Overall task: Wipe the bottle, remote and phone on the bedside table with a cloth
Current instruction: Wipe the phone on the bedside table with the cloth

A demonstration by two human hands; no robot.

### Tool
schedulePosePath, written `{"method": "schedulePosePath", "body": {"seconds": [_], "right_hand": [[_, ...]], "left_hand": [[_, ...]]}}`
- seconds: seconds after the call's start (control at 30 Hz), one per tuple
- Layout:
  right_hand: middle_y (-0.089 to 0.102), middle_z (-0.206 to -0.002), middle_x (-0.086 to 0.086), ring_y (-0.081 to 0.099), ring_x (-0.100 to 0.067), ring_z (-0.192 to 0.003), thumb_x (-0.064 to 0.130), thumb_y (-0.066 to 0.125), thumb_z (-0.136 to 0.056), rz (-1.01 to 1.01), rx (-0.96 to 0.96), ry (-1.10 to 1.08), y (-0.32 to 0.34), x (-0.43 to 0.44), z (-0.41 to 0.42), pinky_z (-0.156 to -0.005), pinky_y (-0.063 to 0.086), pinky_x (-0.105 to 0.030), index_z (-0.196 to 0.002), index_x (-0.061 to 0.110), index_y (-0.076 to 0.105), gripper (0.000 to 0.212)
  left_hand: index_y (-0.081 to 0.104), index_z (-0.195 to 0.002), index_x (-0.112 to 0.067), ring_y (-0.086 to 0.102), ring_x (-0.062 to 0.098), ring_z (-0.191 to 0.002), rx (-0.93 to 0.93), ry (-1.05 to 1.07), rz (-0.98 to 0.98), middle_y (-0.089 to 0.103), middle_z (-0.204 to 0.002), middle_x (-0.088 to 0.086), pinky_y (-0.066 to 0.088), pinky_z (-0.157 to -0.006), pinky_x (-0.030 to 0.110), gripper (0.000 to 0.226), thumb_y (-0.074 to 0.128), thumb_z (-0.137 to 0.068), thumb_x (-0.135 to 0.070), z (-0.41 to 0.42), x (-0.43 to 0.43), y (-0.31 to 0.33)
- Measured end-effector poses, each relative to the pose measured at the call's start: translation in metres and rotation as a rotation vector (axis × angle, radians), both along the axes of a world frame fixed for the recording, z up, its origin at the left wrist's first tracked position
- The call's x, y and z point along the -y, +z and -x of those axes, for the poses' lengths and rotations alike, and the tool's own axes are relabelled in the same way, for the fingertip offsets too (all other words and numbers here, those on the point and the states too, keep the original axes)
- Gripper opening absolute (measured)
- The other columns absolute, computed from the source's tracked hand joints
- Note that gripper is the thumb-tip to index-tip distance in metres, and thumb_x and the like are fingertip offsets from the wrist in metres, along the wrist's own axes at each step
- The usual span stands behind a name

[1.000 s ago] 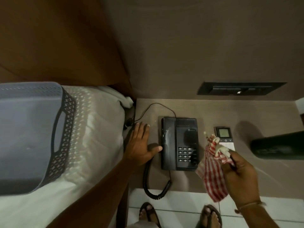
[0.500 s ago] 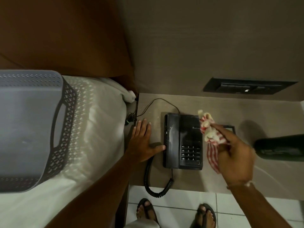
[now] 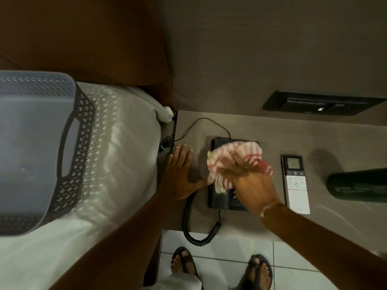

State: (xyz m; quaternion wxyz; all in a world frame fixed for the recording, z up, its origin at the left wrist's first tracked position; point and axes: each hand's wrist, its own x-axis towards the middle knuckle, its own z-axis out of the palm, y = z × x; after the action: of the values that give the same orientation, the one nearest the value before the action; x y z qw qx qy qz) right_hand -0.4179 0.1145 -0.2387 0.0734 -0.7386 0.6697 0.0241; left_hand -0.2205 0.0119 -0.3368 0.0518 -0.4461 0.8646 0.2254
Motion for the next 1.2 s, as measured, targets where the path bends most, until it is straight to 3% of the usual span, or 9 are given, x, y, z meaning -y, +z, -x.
{"method": "schedulePosePath", "body": {"seconds": [0.07, 0.17, 0.3, 0.5, 0.67, 0.77, 0.9, 1.03, 1.2], "right_hand": [[0.06, -0.133, -0.006, 0.052, -0.034, -0.126, 0.01, 0.062, -0.075, 0.025, 0.011, 0.091, -0.003, -0.036, -0.01, -0.093, 0.05, -0.05, -0.117, 0.024, 0.067, 0.045], [0.07, -0.118, -0.004, 0.065, -0.029, -0.111, 0.016, 0.081, -0.061, -0.041, 0.088, 0.125, -0.004, -0.085, -0.026, -0.078, 0.058, -0.048, -0.107, 0.022, 0.074, 0.047], [0.076, -0.1, 0.007, 0.073, -0.015, -0.089, 0.025, 0.084, -0.056, -0.104, 0.181, 0.101, 0.009, -0.111, -0.022, -0.069, 0.06, -0.033, -0.092, 0.032, 0.078, 0.037], [0.054, -0.138, -0.003, 0.067, -0.027, -0.103, -0.003, 0.078, -0.057, -0.008, 0.132, -0.175, 0.045, -0.024, 0.017, -0.052, 0.06, -0.033, -0.122, 0.025, 0.061, 0.073], [0.043, -0.147, -0.002, 0.031, -0.029, -0.14, -0.002, 0.055, -0.078, 0.041, -0.03, -0.082, 0.027, 0.055, 0.008, -0.086, 0.053, -0.048, -0.133, 0.022, 0.052, 0.059], [0.041, -0.15, -0.007, 0.029, -0.033, -0.142, 0.004, 0.064, -0.078, 0.008, -0.056, -0.016, 0.011, 0.043, -0.006, -0.105, 0.037, -0.047, -0.137, 0.019, 0.05, 0.062], [0.057, -0.136, -0.011, 0.047, -0.039, -0.129, 0.01, 0.086, -0.056, -0.003, -0.011, 0.06, -0.002, -0.008, -0.016, -0.091, 0.05, -0.056, -0.122, 0.017, 0.064, 0.07], [0.059, -0.134, -0.011, 0.049, -0.038, -0.128, 0.013, 0.079, -0.065, -0.055, 0.053, 0.08, -0.023, -0.068, -0.034, -0.087, 0.052, -0.054, -0.123, 0.016, 0.061, 0.061], [0.075, -0.102, -0.001, 0.071, -0.025, -0.096, 0.02, 0.092, -0.045, -0.038, 0.153, 0.167, -0.017, -0.1, -0.037, -0.072, 0.06, -0.044, -0.094, 0.022, 0.076, 0.052]], "left_hand": [[0.008, -0.158, -0.013, -0.006, 0.029, -0.154, 0.002, -0.005, -0.013, 0.0, -0.168, 0.011, 0.006, -0.124, 0.052, 0.124, 0.03, -0.065, -0.093, -0.001, 0.0, -0.001], [0.006, -0.157, -0.015, -0.008, 0.029, -0.154, -0.005, 0.009, -0.011, -0.002, -0.168, 0.01, -0.001, -0.124, 0.048, 0.125, 0.031, -0.065, -0.095, 0.0, 0.0, -0.001], [0.005, -0.157, -0.015, -0.009, 0.028, -0.153, -0.006, 0.015, -0.014, -0.003, -0.168, 0.01, -0.004, -0.122, 0.046, 0.123, 0.034, -0.066, -0.094, 0.001, -0.001, 0.001], [0.007, -0.158, -0.015, -0.009, 0.027, -0.154, -0.018, 0.025, -0.034, -0.003, -0.168, 0.01, -0.002, -0.123, 0.047, 0.125, 0.032, -0.064, -0.094, 0.002, 0.0, 0.004], [0.009, -0.157, -0.015, -0.005, 0.029, -0.154, -0.001, 0.031, -0.012, 0.001, -0.168, 0.01, -0.001, -0.121, 0.046, 0.124, 0.035, -0.065, -0.093, 0.002, 0.0, 0.002], [0.014, -0.156, -0.013, -0.001, 0.031, -0.154, -0.006, 0.016, 0.002, 0.005, -0.167, 0.012, 0.002, -0.122, 0.049, 0.123, 0.034, -0.065, -0.092, 0.003, 0.0, 0.002], [0.012, -0.158, -0.012, -0.006, 0.031, -0.154, -0.019, -0.007, -0.029, 0.001, -0.168, 0.012, 0.005, -0.124, 0.051, 0.12, 0.031, -0.068, -0.088, -0.001, 0.0, 0.005], [0.004, -0.158, -0.013, -0.012, 0.029, -0.153, 0.011, -0.005, -0.045, -0.007, -0.167, 0.01, -0.001, -0.125, 0.05, 0.119, 0.037, -0.07, -0.087, 0.0, 0.0, 0.006], [0.004, -0.158, -0.014, -0.011, 0.028, -0.153, 0.002, 0.02, -0.047, -0.006, -0.168, 0.01, -0.004, -0.123, 0.047, 0.123, 0.035, -0.067, -0.091, 0.002, -0.001, 0.007]]}}
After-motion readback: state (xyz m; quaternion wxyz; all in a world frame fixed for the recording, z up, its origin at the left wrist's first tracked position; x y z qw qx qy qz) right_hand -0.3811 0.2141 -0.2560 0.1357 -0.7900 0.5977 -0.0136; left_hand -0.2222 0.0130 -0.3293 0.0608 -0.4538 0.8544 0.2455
